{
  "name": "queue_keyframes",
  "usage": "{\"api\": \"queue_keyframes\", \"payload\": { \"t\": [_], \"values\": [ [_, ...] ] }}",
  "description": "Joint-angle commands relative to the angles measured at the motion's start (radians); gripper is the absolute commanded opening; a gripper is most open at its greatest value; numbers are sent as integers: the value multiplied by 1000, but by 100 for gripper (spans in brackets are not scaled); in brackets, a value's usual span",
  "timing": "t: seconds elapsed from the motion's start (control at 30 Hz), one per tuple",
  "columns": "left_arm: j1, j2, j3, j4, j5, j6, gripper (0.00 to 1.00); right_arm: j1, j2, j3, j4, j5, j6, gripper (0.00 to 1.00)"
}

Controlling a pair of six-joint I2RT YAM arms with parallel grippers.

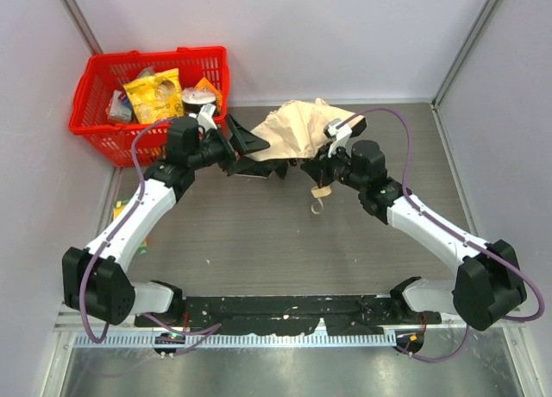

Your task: Put away the umbrella

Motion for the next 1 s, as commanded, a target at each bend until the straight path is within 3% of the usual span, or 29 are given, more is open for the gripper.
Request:
{"api": "queue_keyframes", "payload": {
  "t": [0.0,0.13,0.23,0.33,0.43,0.57,0.7,0.83,0.9,0.97],
  "values": [
    [-8,21,49,-7,-27,103,100,-2,-6,86,111,-122,46,1],
    [-16,71,39,79,-4,103,99,-2,-3,94,117,-189,84,1],
    [-41,74,61,58,-3,179,90,-7,-6,95,119,-184,116,1],
    [-77,-45,29,-13,-94,314,89,-27,-23,89,91,-148,118,1],
    [-59,-183,-39,-82,-81,397,89,-53,-49,69,103,-168,129,1],
    [-10,-337,-73,-212,-65,417,100,-54,-89,51,71,-203,64,1],
    [44,-398,-37,-366,-220,386,100,-59,-141,40,50,-203,23,1],
    [54,-421,-51,-395,-449,397,81,-63,-164,51,51,-205,55,1],
    [70,-368,-50,-386,-406,368,82,-63,-169,55,60,-240,58,1],
    [96,-319,-57,-304,-238,333,96,-63,-175,60,41,-259,26,1]
  ]
}}
